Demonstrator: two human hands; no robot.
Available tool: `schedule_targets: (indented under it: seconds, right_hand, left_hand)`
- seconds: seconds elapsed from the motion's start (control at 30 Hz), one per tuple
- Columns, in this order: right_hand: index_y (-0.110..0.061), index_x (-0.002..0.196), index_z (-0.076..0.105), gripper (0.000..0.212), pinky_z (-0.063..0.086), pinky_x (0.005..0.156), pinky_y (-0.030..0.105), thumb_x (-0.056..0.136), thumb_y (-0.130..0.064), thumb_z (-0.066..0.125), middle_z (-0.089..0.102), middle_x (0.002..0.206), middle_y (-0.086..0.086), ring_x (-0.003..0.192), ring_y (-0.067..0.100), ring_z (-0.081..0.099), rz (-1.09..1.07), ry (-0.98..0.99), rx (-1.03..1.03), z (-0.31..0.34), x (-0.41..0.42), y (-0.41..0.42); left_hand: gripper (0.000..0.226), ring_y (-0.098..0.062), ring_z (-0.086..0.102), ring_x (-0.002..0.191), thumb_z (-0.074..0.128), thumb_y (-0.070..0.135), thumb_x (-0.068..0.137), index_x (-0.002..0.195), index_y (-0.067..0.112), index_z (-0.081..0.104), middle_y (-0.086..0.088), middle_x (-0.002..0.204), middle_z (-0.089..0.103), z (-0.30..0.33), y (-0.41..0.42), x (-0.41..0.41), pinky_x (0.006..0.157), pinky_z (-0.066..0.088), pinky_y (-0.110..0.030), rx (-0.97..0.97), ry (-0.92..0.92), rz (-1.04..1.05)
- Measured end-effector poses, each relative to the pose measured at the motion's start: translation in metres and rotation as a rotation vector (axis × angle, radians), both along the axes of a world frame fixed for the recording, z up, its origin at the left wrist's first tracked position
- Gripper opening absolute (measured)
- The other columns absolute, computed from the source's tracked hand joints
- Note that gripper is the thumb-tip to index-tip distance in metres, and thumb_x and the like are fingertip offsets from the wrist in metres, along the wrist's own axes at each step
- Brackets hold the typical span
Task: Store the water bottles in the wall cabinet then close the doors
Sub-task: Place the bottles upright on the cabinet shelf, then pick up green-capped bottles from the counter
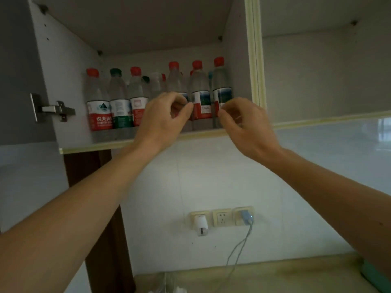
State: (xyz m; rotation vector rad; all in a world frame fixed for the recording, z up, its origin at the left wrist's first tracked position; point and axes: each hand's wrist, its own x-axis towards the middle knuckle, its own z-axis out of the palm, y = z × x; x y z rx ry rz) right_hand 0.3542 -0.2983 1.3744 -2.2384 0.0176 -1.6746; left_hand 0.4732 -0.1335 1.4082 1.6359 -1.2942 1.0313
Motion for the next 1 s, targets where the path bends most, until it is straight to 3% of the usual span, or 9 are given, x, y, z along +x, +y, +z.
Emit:
schedule_targets:
  seconds: [0.1, 0.17, 0.27, 0.43, 0.6, 0.7, 0.8, 0.93, 1.0]
  right_hand:
    - [-0.02, 0.101, 0.065, 0.02, 0.046, 0.067, 0.013, 0.101, -0.033, 0.05, 0.064, 0.092, -0.008, 0.083, 0.004, 0.059, 0.067, 0.017, 0.029, -0.045, -0.022, 0.015]
    - [-0.015, 0.095, 0.066, 0.026, 0.047, 0.067, 0.018, 0.101, -0.031, 0.047, 0.066, 0.088, -0.005, 0.081, 0.009, 0.06, 0.093, 0.093, 0.068, -0.081, -0.033, 0.023]
    - [-0.012, 0.092, 0.067, 0.032, 0.051, 0.065, 0.028, 0.102, -0.034, 0.045, 0.068, 0.083, -0.002, 0.075, 0.014, 0.063, 0.103, 0.285, 0.226, -0.137, -0.047, 0.033]
    - [-0.019, 0.093, 0.068, 0.035, 0.045, 0.053, 0.014, 0.104, -0.039, 0.043, 0.07, 0.087, -0.006, 0.069, 0.004, 0.065, 0.111, 0.591, 0.489, -0.228, -0.079, 0.039]
    - [-0.02, 0.095, 0.068, 0.032, 0.059, 0.057, 0.029, 0.101, -0.042, 0.046, 0.071, 0.089, -0.006, 0.073, 0.009, 0.069, 0.038, 0.879, 0.529, -0.299, -0.114, 0.028]
    - [-0.025, 0.098, 0.067, 0.019, 0.062, 0.063, 0.034, 0.099, -0.038, 0.053, 0.072, 0.089, -0.006, 0.075, 0.011, 0.071, -0.004, 0.963, 0.539, -0.331, -0.127, 0.02]
    - [-0.018, 0.113, 0.068, 0.024, 0.06, 0.079, 0.044, 0.096, -0.034, 0.061, 0.071, 0.104, 0.001, 0.087, 0.018, 0.069, -0.067, 1.044, 0.584, -0.359, -0.134, 0.008]
    - [-0.014, 0.129, 0.061, 0.038, 0.049, 0.08, 0.029, 0.095, -0.029, 0.065, 0.067, 0.121, 0.005, 0.098, 0.017, 0.062, -0.125, 1.167, 0.622, -0.394, -0.146, -0.014]
    - [-0.013, 0.138, 0.054, 0.048, 0.048, 0.089, 0.031, 0.095, -0.028, 0.066, 0.063, 0.13, 0.007, 0.11, 0.021, 0.06, -0.134, 1.21, 0.653, -0.41, -0.149, -0.026]
  left_hand:
    - [0.021, -0.005, 0.063, 0.08, 0.057, 0.034, 0.101, 0.102, 0.017, 0.068, 0.009, 0.087, 0.066, -0.041, 0.016, -0.016, 0.07, 0.05, -0.017, 0.014, 0.16, -0.087]
    - [0.024, -0.01, 0.066, 0.075, 0.055, 0.035, 0.102, 0.099, 0.015, 0.068, 0.005, 0.083, 0.068, -0.071, 0.026, -0.022, 0.067, 0.054, -0.024, 0.034, 0.314, -0.121]
    - [0.032, -0.008, 0.067, 0.064, 0.053, 0.037, 0.103, 0.097, 0.01, 0.068, 0.002, 0.078, 0.07, -0.122, 0.038, -0.029, 0.058, 0.055, -0.024, 0.089, 0.507, -0.114]
    - [0.035, -0.014, 0.068, 0.06, 0.051, 0.038, 0.104, 0.095, 0.01, 0.07, -0.001, 0.074, 0.072, -0.214, 0.048, -0.049, 0.055, 0.056, -0.027, 0.22, 0.752, -0.128]
    - [0.03, -0.016, 0.07, 0.062, 0.054, 0.034, 0.102, 0.093, 0.011, 0.069, -0.003, 0.077, 0.074, -0.303, 0.039, -0.084, 0.058, 0.059, -0.031, 0.375, 0.988, -0.142]
    - [0.025, -0.016, 0.071, 0.068, 0.057, 0.036, 0.101, 0.099, 0.014, 0.068, -0.003, 0.084, 0.073, -0.352, 0.029, -0.102, 0.064, 0.061, -0.034, 0.477, 1.099, -0.149]
    - [0.03, -0.016, 0.071, 0.079, 0.06, 0.04, 0.099, 0.115, 0.015, 0.065, -0.002, 0.097, 0.07, -0.4, 0.018, -0.114, 0.067, 0.062, -0.032, 0.596, 1.199, -0.103]
    - [0.053, -0.019, 0.065, 0.099, 0.065, 0.049, 0.093, 0.132, 0.014, 0.054, -0.004, 0.123, 0.063, -0.454, -0.001, -0.121, 0.082, 0.058, -0.037, 0.757, 1.306, 0.01]
    - [0.068, -0.024, 0.061, 0.112, 0.068, 0.051, 0.091, 0.142, 0.013, 0.045, -0.009, 0.136, 0.057, -0.476, -0.014, -0.125, 0.091, 0.052, -0.036, 0.812, 1.374, 0.062]
